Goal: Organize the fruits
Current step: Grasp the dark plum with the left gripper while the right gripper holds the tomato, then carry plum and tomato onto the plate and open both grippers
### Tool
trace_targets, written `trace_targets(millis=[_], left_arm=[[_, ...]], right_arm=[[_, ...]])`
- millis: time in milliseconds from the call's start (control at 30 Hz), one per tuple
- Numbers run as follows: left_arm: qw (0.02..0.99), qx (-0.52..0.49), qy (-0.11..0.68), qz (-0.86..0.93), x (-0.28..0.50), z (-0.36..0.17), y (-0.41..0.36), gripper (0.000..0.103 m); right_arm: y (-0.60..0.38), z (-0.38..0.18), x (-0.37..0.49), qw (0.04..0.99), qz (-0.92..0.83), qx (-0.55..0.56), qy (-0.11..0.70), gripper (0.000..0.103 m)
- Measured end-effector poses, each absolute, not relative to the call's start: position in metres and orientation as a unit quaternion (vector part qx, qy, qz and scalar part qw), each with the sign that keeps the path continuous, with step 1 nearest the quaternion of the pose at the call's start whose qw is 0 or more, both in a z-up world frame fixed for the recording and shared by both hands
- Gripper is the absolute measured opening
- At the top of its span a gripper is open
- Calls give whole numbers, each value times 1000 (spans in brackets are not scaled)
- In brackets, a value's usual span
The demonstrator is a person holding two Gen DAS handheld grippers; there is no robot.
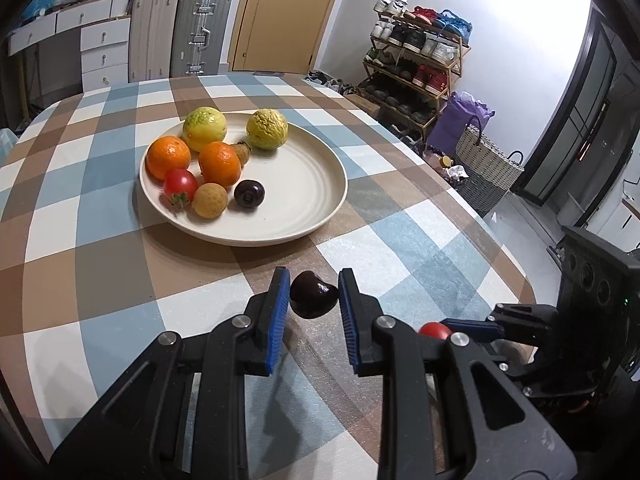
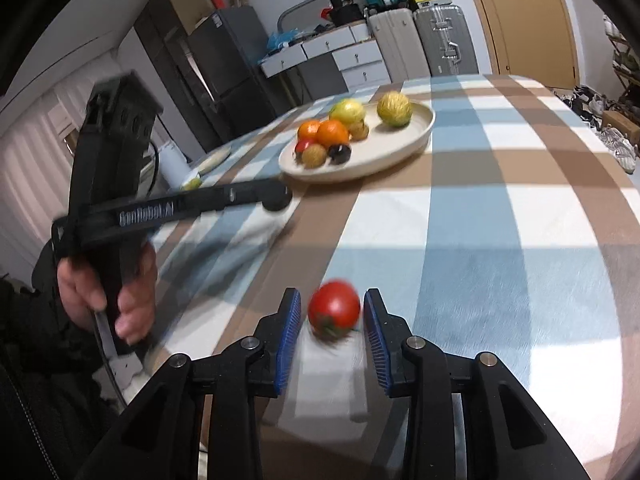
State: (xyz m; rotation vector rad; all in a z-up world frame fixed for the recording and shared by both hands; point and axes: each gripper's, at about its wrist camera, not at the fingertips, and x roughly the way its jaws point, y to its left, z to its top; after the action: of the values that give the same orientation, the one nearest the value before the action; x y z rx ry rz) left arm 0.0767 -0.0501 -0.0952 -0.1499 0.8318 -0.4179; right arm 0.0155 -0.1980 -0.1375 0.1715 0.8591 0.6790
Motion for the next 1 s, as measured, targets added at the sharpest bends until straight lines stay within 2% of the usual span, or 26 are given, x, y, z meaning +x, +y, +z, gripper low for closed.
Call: trace_targets(millis=[300,567,800,1000], left_arm=[[896,-65,393,-199,76,-89,-51,22],[905,-47,373,-200,97,-70,-51,22],[908,-40,363,-205,141,-52,-51,22],[889,-61,397,-220,196,-58,-50,22]], right_arm=[[-194,-135,18,857,315,80,399,29],[-193,-104,47,871,329,88,355,29],[-188,-86,99,875,330,95,340,29],[-181,-84,141,874,328,98,345,29]])
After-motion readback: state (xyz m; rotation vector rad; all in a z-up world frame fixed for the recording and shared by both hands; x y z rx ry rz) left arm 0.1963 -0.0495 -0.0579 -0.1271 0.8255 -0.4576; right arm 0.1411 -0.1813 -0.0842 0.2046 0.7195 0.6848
